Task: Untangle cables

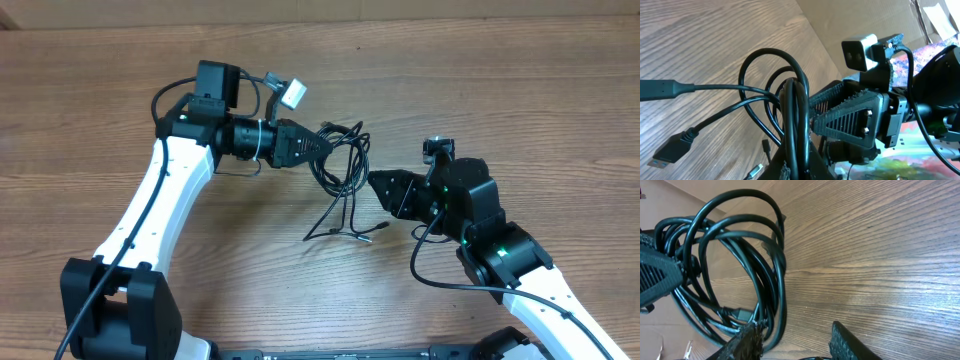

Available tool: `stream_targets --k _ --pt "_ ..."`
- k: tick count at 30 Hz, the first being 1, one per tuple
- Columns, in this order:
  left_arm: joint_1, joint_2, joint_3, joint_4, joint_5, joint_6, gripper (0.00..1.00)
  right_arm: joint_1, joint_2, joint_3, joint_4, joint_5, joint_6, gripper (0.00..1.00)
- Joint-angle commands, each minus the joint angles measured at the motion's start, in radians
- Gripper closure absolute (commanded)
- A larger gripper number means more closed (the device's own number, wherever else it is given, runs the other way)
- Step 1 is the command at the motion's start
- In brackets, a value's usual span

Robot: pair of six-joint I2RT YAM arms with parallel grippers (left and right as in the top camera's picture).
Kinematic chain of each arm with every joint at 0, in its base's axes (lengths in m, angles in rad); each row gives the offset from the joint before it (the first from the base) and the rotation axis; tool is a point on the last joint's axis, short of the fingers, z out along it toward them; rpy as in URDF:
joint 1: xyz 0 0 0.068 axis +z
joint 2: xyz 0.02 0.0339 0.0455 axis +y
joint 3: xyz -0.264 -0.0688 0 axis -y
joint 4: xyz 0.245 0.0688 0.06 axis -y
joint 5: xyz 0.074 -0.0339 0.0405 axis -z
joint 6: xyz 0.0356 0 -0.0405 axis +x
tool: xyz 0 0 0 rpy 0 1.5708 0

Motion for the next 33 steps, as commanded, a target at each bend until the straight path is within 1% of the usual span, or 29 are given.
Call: stream_targets --k 1,5,13,19,25,29,33 --pt "-0.037 -0.010 0.014 0.005 0.054 0.022 0.96 -0.001 -0.003 0.018 0.009 -0.005 -0.016 0.58" --pt "-0.064 -0.010 0.014 0.008 0.054 0.022 0.96 -0.001 -0.002 0.018 -0.002 0.000 -0.016 0.59" --pt "-0.049 -0.011 0.014 0.012 0.055 0.011 0.96 -0.001 -0.002 0.018 -0.076 0.045 -0.016 0.60" --pt "-0.048 -0.011 0.014 0.043 0.089 0.006 0.96 -0.001 -0.002 0.018 -0.079 0.020 -0.016 0.60" --pt "-0.047 -0.011 0.014 0.060 0.090 0.003 0.96 -0.001 -0.003 0.018 -0.078 0.014 -0.016 0.59" --pt "-0.047 -0.011 0.014 0.060 0.055 0.003 0.96 -0.001 -0.003 0.018 -0.074 0.015 -0.016 0.59" --pt "-0.043 -0.011 0.014 0.060 0.042 -0.026 0.96 -0.001 -0.003 0.018 -0.076 0.014 -0.016 0.59"
